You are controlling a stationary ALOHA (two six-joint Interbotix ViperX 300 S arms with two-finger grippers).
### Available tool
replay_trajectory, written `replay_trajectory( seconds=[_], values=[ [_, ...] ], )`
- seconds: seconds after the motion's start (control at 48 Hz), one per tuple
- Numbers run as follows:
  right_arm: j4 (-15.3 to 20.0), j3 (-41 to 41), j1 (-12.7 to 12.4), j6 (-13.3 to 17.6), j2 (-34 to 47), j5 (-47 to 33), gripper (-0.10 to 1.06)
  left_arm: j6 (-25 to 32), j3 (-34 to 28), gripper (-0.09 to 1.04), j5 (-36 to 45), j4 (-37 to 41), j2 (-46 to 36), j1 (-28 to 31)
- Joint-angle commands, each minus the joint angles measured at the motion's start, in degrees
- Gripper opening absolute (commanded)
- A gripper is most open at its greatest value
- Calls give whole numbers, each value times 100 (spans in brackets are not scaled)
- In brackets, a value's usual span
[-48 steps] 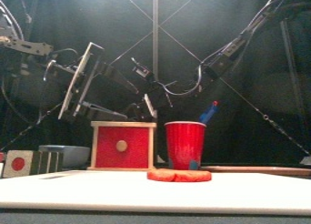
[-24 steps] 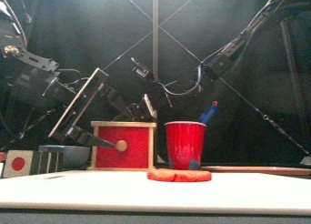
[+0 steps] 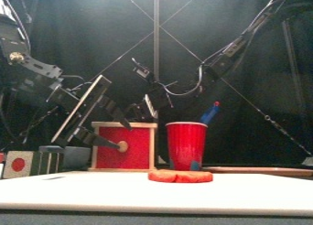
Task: Get the cutter from the drawer then cut the dough then place the extra dough in the bowl
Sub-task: Open the drawer
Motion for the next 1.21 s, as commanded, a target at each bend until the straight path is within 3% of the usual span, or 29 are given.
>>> replay_trajectory(
  seconds=[0.021,1.208],
  values=[
    [9,-105,-9,9,-88,9,-4,0,-105,81,9,-44,35,26],
    [18,-149,53,53,18,123,-4,26,-149,80,123,325,281,580]
  ],
)
